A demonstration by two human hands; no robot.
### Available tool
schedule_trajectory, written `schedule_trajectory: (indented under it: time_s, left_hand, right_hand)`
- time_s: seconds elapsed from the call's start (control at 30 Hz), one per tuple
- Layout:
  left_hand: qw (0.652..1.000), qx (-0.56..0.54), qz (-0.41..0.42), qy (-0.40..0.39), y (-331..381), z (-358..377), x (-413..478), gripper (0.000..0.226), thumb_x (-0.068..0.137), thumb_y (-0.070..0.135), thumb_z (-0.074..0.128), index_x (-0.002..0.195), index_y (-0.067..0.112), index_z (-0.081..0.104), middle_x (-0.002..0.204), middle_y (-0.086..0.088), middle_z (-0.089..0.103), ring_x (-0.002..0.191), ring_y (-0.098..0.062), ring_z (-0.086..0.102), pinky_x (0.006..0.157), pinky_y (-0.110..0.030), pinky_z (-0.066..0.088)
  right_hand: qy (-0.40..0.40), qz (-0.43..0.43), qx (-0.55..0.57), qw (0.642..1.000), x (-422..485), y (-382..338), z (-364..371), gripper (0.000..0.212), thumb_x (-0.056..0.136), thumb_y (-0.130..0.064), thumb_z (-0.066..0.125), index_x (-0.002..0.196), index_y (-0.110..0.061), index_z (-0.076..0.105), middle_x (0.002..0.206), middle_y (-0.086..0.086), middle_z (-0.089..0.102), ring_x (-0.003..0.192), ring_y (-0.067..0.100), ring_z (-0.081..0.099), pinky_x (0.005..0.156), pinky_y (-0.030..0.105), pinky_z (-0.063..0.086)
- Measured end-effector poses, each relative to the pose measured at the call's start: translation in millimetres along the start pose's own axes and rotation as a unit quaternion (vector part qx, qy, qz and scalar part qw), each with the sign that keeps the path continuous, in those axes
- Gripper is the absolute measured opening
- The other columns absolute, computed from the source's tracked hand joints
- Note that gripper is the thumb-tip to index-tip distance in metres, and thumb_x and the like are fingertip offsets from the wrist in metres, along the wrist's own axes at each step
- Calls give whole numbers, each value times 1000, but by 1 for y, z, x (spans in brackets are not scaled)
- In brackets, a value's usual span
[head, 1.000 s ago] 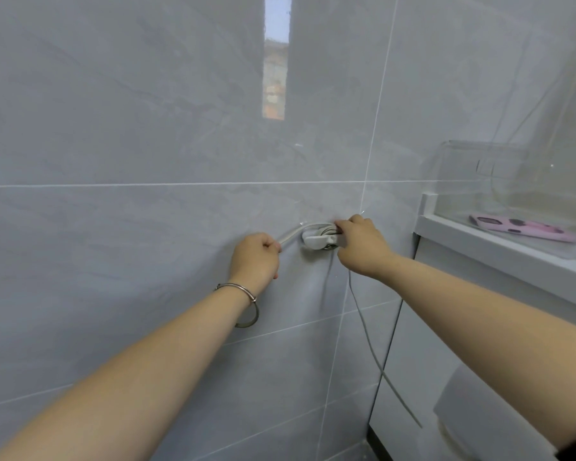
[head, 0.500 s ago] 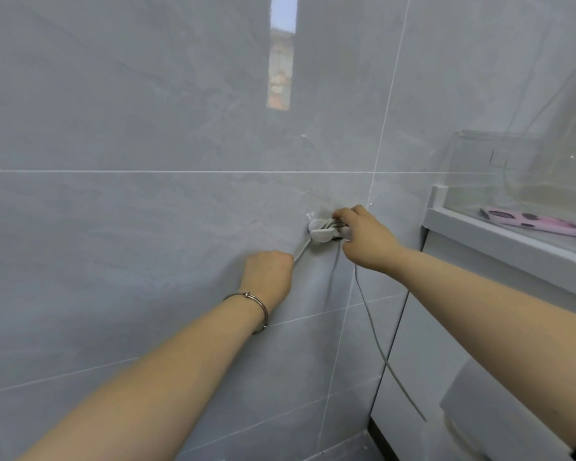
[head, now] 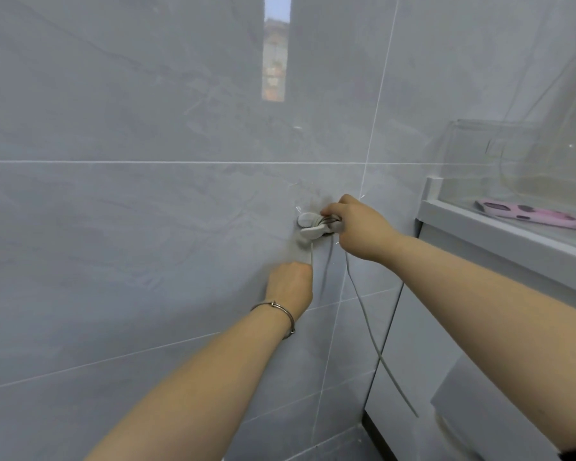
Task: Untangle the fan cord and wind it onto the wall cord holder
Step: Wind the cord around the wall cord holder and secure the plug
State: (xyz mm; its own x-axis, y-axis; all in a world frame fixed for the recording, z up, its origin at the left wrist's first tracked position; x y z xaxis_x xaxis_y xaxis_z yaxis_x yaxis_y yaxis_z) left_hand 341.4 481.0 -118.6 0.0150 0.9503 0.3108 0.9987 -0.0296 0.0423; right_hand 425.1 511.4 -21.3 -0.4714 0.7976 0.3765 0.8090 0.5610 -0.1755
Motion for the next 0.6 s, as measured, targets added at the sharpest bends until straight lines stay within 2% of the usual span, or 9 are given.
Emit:
schedule_trajectory:
  time_s: [0.13,0.2,0.27,0.33,0.4,0.47,0.53,0.6]
  left_hand:
    - [994,-100,-32,-8,-3,8,8,21,91,6,43,92,1,64,101,-18,66,95,-36,61,73,-36,46]
    - [980,-188,-60,-10,-5,9,12,25,92,12,46,78,-1,63,93,-23,66,89,-38,60,69,-35,45]
    - [963,-256,-88,-6,-6,10,15,35,89,13,49,55,3,50,74,-25,58,73,-39,53,60,-30,39]
    - [941,-318,-112,0,-7,12,15,46,87,12,52,45,7,35,59,-22,45,61,-31,42,56,-25,34]
    - [912,-386,-141,6,-11,17,17,43,83,12,57,44,9,40,54,-16,46,58,-29,49,57,-24,41]
    - [860,-478,-179,5,-14,22,20,32,78,9,61,47,11,54,48,-5,56,61,-29,66,70,-30,56]
    - [821,-533,-205,4,-13,25,23,31,77,5,63,49,15,58,38,7,56,50,-16,66,73,-36,59]
    - [783,-580,-224,-1,-8,25,24,35,78,-1,60,47,15,59,34,9,55,45,-10,63,74,-37,60]
  right_hand:
    - [2,-7,-11,1000,-1,-2,0,45,88,-2,47,129,-17,53,118,8,48,104,29,54,87,37,46]
    - [-5,3,12,1000,-1,0,-1,45,89,-3,46,131,-17,53,120,7,48,107,27,54,89,33,45]
    - [-22,35,80,996,-1,6,-2,42,90,-5,48,131,-15,54,124,6,52,113,23,52,90,25,41]
    - [-18,102,218,970,-3,20,-6,42,88,2,46,126,-10,58,126,7,58,117,21,53,92,23,40]
    - [33,179,311,933,-8,43,-13,47,83,9,39,121,-8,61,124,11,60,118,23,53,95,25,41]
    - [75,249,317,912,-16,68,-15,44,84,7,38,118,-7,63,119,12,60,113,25,54,87,24,43]
    - [53,311,311,897,-26,86,-5,36,89,1,42,120,-1,61,114,17,60,98,23,53,75,24,42]
    - [-18,367,305,879,-36,98,15,34,93,-6,44,124,2,56,113,19,60,90,20,53,75,30,42]
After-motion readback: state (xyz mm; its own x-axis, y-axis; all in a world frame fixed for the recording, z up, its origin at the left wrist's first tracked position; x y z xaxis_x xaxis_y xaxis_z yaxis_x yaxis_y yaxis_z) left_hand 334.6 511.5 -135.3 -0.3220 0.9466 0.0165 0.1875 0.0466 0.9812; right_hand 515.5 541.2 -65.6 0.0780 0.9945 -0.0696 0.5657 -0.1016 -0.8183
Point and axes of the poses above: each hand's wrist, its own x-axis towards the middle knuckle, its own z-axis out of the palm, y = z × x, the point moved 8 cm from there along x, towards the middle knuckle
